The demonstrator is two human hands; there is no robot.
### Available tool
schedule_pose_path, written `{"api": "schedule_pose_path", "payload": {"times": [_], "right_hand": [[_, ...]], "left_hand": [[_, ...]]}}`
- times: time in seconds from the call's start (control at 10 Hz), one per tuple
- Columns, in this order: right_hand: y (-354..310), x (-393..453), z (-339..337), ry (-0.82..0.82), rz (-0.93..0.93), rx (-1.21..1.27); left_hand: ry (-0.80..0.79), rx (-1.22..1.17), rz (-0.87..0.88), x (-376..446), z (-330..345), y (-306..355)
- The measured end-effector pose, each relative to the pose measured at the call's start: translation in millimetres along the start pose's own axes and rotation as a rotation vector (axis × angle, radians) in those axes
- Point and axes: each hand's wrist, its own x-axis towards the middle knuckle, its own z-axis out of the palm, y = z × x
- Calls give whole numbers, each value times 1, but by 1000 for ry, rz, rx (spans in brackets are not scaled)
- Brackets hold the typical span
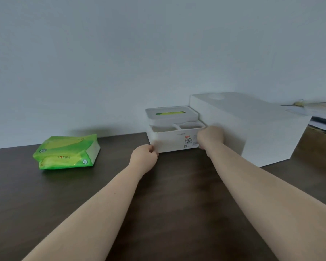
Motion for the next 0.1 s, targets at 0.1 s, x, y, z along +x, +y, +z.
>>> {"api": "schedule_pose_path", "payload": {"times": [0.1], "right_hand": [[2, -20, -8, -77, -17, 53]], "left_hand": [[64, -15, 13, -7, -3, -4]]}}
